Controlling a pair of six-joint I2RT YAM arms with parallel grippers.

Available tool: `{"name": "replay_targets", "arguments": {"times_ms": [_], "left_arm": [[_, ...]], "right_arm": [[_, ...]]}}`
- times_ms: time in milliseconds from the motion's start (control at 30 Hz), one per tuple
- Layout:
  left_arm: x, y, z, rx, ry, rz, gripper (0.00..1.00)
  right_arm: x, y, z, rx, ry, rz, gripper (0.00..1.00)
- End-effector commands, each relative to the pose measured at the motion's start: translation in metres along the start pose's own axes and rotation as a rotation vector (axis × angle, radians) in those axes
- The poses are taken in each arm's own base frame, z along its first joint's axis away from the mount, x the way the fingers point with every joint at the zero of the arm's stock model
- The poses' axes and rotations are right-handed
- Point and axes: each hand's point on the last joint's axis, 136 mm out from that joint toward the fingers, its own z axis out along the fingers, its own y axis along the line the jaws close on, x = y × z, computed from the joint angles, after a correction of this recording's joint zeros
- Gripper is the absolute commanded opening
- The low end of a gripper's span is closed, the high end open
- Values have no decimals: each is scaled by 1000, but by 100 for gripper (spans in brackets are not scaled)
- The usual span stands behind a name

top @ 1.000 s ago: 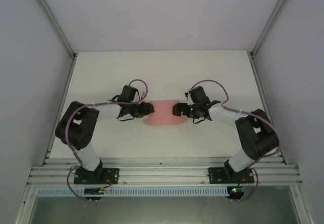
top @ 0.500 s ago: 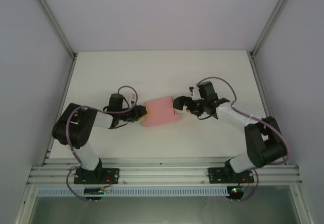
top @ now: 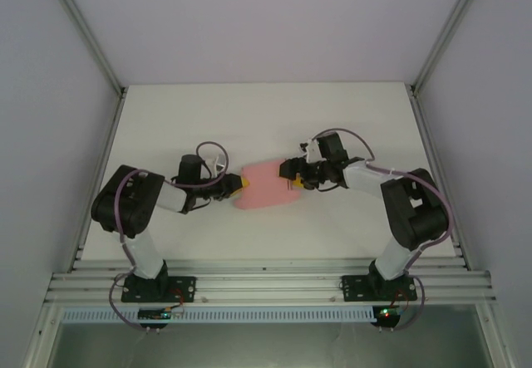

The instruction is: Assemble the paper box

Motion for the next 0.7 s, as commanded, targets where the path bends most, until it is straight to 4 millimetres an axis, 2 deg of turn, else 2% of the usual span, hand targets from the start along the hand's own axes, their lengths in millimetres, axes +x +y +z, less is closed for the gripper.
{"name": "replay_targets", "arguments": {"times_ms": [0, 33, 67, 167, 200, 300, 333, 467, 533, 667], "left_arm": [[-8, -17, 2, 71, 13, 68, 23], [-10, -21, 1, 78, 11, 78, 25], [-12, -25, 1, 81, 9, 92, 27], [-20, -33, -1, 67, 4, 130, 36], [-23, -35, -2, 49, -2, 141, 45], [-36, -42, -13, -45, -54, 217, 95], [-42, -46, -18, -85, -80, 258, 100], [-61, -59, -45, -284, -177, 439, 100], [-64, -72, -55, -377, -202, 570, 100], [-42, -103, -49, -450, -151, 927, 100]], "right_arm": [[-2, 23, -1, -99, 9, 3, 51], [-1, 25, -2, -105, 10, 19, 43], [-1, 27, -3, -112, 12, 28, 39], [-2, 28, -9, -112, 8, 66, 35], [-2, 28, -11, -108, 5, 77, 35], [-6, 15, -19, -35, -4, 193, 33], [-6, 11, -21, -17, 3, 232, 32], [-13, 10, -29, -21, 10, 339, 29], [-17, 10, -31, -35, 16, 414, 28], [-17, 9, -37, -35, 72, 573, 26]]}}
